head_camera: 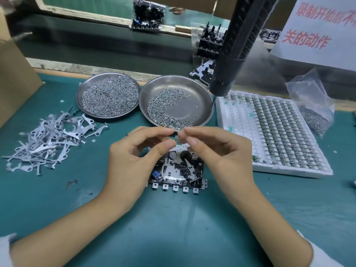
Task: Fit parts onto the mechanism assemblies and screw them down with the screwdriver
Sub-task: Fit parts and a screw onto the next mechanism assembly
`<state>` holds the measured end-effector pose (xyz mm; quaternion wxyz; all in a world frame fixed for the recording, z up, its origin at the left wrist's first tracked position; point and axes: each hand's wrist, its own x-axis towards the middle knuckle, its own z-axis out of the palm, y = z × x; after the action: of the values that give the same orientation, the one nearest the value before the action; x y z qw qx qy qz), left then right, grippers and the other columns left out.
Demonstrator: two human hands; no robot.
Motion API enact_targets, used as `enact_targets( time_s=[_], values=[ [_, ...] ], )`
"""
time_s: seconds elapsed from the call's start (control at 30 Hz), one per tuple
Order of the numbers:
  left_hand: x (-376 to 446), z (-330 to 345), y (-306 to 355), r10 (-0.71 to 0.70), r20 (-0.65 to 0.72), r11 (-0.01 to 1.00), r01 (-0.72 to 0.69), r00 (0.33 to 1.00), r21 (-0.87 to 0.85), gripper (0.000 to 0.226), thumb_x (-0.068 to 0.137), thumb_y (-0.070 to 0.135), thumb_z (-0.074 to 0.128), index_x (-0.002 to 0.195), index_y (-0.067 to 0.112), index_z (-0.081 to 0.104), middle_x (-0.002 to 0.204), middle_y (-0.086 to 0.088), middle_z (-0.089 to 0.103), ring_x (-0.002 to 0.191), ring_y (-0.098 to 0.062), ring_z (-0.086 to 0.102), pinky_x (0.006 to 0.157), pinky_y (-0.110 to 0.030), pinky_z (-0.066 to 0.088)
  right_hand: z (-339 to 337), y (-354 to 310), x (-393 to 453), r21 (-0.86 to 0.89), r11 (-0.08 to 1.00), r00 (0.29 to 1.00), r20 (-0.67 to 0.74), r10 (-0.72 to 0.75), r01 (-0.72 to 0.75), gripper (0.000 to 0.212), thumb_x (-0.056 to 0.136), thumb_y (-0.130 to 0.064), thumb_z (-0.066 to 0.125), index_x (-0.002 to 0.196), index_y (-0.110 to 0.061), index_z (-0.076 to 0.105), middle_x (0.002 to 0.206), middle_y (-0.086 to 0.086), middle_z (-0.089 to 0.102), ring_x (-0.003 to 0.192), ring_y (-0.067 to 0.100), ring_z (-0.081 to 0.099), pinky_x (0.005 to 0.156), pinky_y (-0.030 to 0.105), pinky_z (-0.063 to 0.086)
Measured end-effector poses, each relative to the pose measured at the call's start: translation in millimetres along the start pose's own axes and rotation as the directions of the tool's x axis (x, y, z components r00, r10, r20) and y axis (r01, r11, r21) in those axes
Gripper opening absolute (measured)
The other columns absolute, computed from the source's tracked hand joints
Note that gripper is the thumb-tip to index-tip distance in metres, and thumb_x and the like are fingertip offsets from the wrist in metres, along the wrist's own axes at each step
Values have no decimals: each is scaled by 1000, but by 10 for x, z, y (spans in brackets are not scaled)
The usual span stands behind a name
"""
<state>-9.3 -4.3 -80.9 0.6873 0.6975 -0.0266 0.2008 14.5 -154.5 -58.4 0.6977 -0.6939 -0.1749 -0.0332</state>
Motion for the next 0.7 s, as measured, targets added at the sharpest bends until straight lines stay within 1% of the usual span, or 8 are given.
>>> enact_targets(
  time_s=[0.07,0.13,0.2,0.3,0.37,0.57,0.63,0.7],
  values=[
    [14,-23,-4,-15,-24,1000,16,1000,17,15,73,22,69,87,26,71,80,9,70,74,1,62,72,-9,45,-198,-32,104,-187,981,994,-76,-73,58,24,79,0,61,82,-21,72,75,-6,74,69,11,70,67,18,51],
    [24,-47,-10,-50,-53,999,51,997,7,12,74,26,68,84,30,72,79,12,71,74,0,63,72,-10,46,-511,-57,253,-399,917,978,-188,-86,4,32,80,1,55,77,-27,69,68,-11,70,66,7,67,66,19,51],
    [28,-76,-21,-82,-78,997,81,994,-17,10,73,30,67,82,32,73,78,11,73,74,-3,66,72,-11,49,-837,-59,392,-587,801,970,-239,-35,-116,32,84,1,56,80,-28,69,74,-14,68,71,5,65,71,18,50],
    [37,-63,-37,-85,-78,996,84,993,-17,12,75,29,65,86,28,70,77,11,73,72,-1,67,71,-10,49,-1263,-48,443,-777,590,971,-232,58,-221,23,86,-3,59,93,-20,72,80,-13,66,71,-4,58,66,5,39],
    [39,-56,-56,-87,-76,996,86,993,-16,12,77,26,64,88,24,69,77,12,73,71,0,67,70,-9,49,-1429,-67,424,-839,495,974,-194,115,-225,20,85,-5,63,96,-19,73,82,-6,68,73,0,57,65,7,38],
    [63,-69,-107,-113,-89,994,112,990,-17,13,76,31,64,87,29,70,78,13,73,73,0,68,71,-8,49,-1483,-129,347,-901,408,979,-73,192,-147,25,83,3,64,97,-15,74,76,-13,63,72,-7,55,61,-4,36],
    [65,-79,-123,-130,-99,991,127,987,-34,11,74,33,65,83,31,72,78,11,74,74,-2,68,73,-9,50,-1457,-140,341,-918,381,981,-41,192,-113,27,83,6,63,99,-13,74,75,-11,61,69,-5,54,62,-1,38],
    [64,-87,-132,-139,-98,990,135,985,-50,11,73,33,67,81,31,74,79,10,74,76,-4,69,74,-10,51,-1444,-153,338,-937,340,980,-8,200,-77,27,83,5,65,101,-13,73,77,-6,63,68,6,55,67,12,42]
  ],
)
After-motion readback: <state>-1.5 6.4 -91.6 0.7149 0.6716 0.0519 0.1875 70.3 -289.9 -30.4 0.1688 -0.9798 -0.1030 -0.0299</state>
